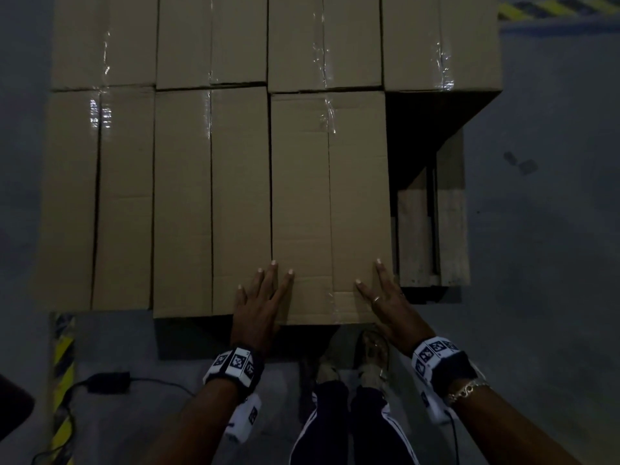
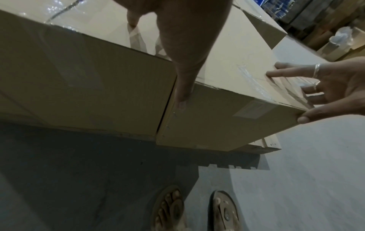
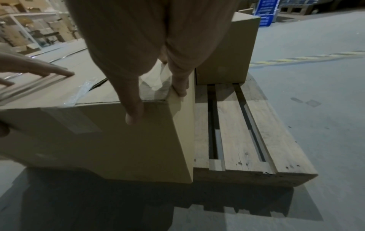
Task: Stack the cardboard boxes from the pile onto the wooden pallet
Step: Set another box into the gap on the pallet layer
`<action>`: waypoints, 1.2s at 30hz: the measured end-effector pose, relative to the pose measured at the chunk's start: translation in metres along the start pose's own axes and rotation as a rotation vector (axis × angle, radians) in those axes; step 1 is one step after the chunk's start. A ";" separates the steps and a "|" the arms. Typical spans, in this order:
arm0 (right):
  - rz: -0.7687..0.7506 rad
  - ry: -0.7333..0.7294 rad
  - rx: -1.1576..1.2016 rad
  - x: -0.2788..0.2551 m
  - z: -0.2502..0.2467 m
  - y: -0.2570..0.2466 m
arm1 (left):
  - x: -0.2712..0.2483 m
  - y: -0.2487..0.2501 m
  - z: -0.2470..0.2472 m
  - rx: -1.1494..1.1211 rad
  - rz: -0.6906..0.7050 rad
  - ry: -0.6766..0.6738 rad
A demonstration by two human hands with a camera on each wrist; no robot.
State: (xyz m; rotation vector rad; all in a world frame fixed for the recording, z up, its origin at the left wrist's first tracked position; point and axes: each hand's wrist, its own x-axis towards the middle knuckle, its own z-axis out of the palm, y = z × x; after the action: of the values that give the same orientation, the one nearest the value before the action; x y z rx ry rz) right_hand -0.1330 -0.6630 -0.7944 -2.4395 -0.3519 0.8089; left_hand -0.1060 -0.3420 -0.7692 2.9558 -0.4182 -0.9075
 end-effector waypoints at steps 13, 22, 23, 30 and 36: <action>0.032 0.033 0.018 0.001 0.000 -0.004 | 0.002 -0.014 -0.004 -0.055 0.070 0.054; 0.016 0.032 -0.010 0.002 0.006 0.002 | 0.000 -0.014 -0.003 -0.046 0.071 -0.008; 0.007 0.046 -0.006 0.002 0.005 0.001 | 0.001 -0.014 -0.003 -0.037 0.071 -0.006; 0.011 0.092 -0.002 0.004 0.009 0.003 | 0.001 -0.007 -0.001 -0.011 0.043 0.005; 0.027 0.090 -0.056 0.008 0.015 0.005 | 0.005 0.002 0.004 0.036 -0.001 0.018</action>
State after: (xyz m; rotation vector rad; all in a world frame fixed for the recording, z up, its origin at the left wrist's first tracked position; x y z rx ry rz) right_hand -0.1353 -0.6582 -0.8109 -2.5282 -0.3115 0.7066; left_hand -0.1052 -0.3449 -0.7751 2.9942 -0.4376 -0.8828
